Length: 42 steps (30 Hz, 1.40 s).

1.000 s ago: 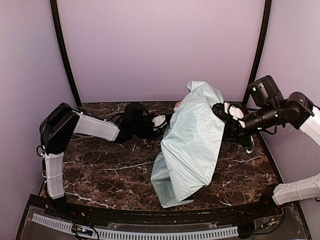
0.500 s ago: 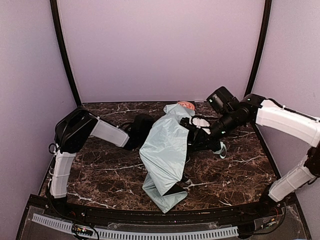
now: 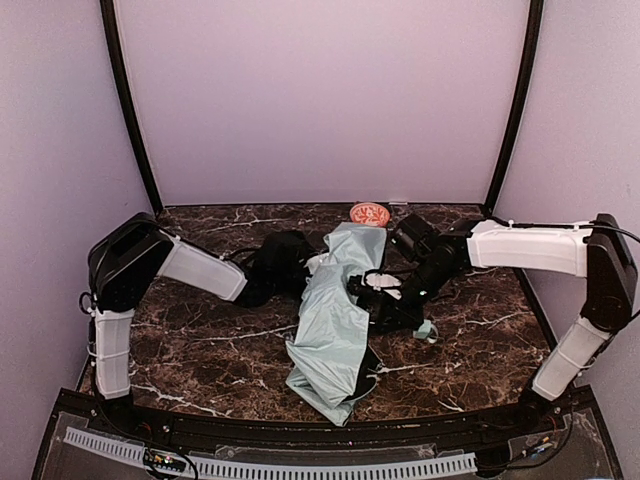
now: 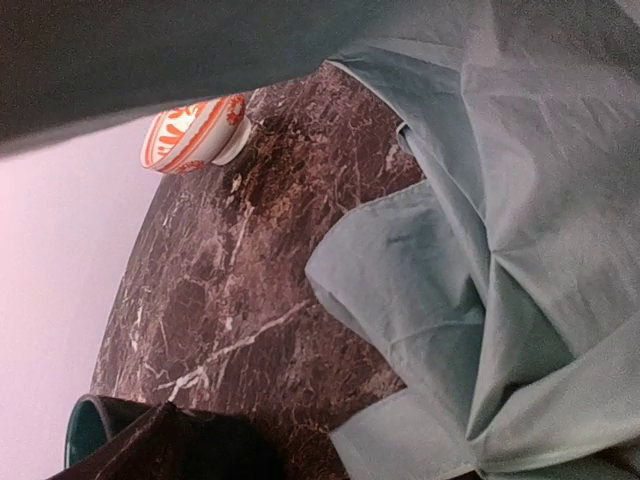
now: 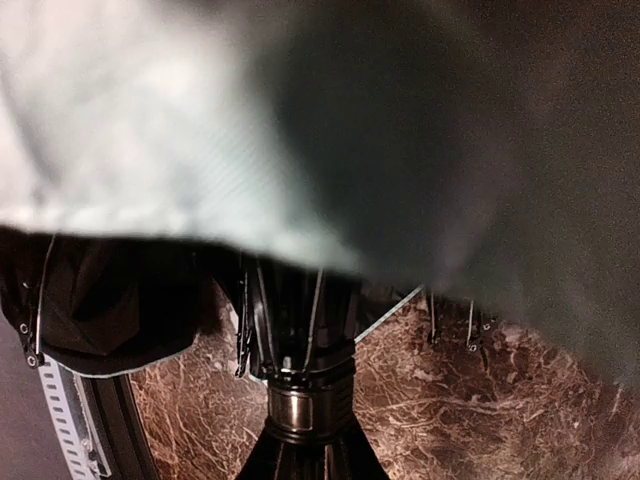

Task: Put away the umbrella

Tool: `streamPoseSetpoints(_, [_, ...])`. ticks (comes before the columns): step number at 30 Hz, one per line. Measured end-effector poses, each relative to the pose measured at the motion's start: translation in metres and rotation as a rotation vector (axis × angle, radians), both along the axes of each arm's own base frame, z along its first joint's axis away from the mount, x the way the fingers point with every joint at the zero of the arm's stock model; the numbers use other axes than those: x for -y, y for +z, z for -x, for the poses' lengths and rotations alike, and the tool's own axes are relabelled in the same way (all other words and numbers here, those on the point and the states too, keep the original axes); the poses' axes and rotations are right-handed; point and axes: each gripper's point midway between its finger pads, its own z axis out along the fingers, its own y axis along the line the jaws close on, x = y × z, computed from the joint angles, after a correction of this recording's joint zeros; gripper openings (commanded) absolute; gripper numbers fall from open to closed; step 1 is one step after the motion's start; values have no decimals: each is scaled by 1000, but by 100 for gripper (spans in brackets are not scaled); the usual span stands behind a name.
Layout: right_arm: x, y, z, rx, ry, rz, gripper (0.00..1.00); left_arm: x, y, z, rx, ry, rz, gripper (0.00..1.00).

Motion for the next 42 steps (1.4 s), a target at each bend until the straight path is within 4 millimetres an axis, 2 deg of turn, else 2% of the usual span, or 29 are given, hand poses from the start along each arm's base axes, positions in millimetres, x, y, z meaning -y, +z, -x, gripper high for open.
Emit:
streamPoseSetpoints(2, [3, -7, 2, -14, -12, 10, 22, 1, 11, 3, 11, -6, 7, 99])
streamPoseSetpoints(6, [10, -16, -2, -30, -65, 35, 46, 3, 34, 8, 32, -23, 30, 99])
streamPoseSetpoints(9, [14, -22, -18, -24, -131, 51, 54, -2, 42, 9, 31, -12, 19, 99])
streamPoseSetpoints(12, [17, -25, -28, -10, -182, 71, 63, -14, 45, 9, 27, 32, -25, 99])
streamPoseSetpoints(13, [19, -25, -32, 0, -197, 77, 75, -19, 45, 10, 24, 46, -36, 99])
streamPoseSetpoints(14, [21, -23, -34, 14, -207, 81, 96, -25, 43, 11, 13, 65, -54, 99])
streamPoseSetpoints(15, [22, -20, -36, 23, -221, 81, 99, -31, 41, 14, 2, 80, -68, 99])
streamPoseSetpoints(17, [26, -13, -38, 46, -234, 82, 100, -42, 34, 23, -28, 93, -95, 99])
streamPoseSetpoints(21, [31, 40, -44, 148, -266, -14, 100, -50, 22, 47, -41, 49, -145, 99])
streamPoseSetpoints(23, [31, 76, -53, 211, -300, -107, 100, -47, 16, 60, -31, 8, -173, 99])
streamPoseSetpoints(26, [39, 127, -75, 306, -411, -263, 97, -43, 14, 67, -21, -12, -193, 98])
streamPoseSetpoints(29, [52, 152, -105, 348, -583, -349, 90, -49, 18, 65, -10, 19, -215, 89])
streamPoseSetpoints(31, [57, 151, -119, 325, -687, -370, 87, -57, 23, 67, -21, 45, -223, 82])
streamPoseSetpoints(33, [58, 138, -127, 263, -795, -402, 84, -65, 37, 72, -46, 68, -206, 82])
streamPoseSetpoints(36, [54, 111, -131, 158, -885, -432, 87, -72, 77, 84, -56, 75, -120, 82])
streamPoseSetpoints(38, [46, 89, -140, 88, -928, -419, 88, -75, 107, 90, -52, 80, -42, 85])
streamPoseSetpoints(40, [37, 68, -154, 40, -952, -397, 82, -74, 131, 95, -53, 82, 36, 92])
streamPoseSetpoints(42, [26, 48, -165, -12, -957, -375, 71, -63, 152, 96, -80, 73, 141, 94])
